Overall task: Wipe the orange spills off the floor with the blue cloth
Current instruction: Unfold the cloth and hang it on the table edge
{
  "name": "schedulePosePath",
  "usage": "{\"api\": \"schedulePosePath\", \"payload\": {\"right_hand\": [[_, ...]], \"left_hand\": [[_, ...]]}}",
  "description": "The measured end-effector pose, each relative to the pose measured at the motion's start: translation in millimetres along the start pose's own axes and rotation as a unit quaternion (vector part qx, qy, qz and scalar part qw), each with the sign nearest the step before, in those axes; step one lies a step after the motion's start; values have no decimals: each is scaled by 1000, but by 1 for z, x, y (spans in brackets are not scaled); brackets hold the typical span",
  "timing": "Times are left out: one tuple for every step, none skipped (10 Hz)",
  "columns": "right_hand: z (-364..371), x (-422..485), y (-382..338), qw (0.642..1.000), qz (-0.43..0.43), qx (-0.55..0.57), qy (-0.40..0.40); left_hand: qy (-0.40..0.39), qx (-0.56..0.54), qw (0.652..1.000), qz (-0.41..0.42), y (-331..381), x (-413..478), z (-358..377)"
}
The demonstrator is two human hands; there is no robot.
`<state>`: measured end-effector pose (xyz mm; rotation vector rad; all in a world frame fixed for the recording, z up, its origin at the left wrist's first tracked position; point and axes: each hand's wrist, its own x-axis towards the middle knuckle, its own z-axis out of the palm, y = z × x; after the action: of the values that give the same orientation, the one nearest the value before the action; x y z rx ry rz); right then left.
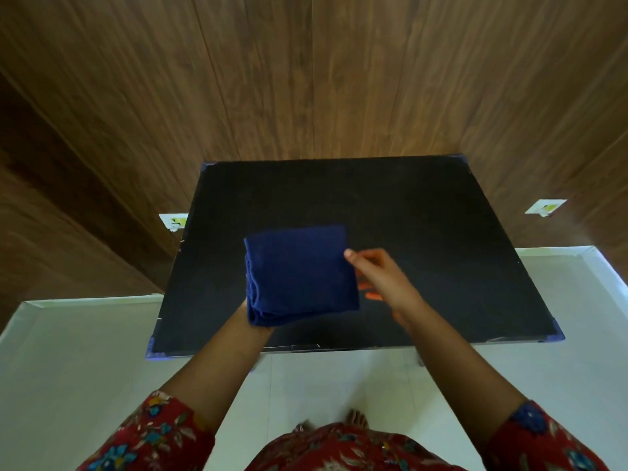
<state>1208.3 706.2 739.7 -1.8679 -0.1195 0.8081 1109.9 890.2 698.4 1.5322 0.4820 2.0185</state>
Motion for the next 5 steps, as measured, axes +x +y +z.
{"api": "schedulePosePath", "payload": {"right_hand": [[6, 1, 15, 995, 46, 39, -85], [4, 8, 25, 988, 18, 129, -87], [-5, 17, 37, 994, 11, 96, -53], [-6, 26, 62, 999, 4, -17, -35], [-4, 41, 87, 999, -9, -48, -9]], "left_hand": [[-10, 111, 896, -430, 1, -26, -33], [-292, 76, 586, -752, 19, -10, -15], [-288, -51, 418, -860, 5, -7, -15], [-367, -60, 381, -846, 1, -23, -21], [-459, 25, 504, -732, -1, -41, -15]]}}
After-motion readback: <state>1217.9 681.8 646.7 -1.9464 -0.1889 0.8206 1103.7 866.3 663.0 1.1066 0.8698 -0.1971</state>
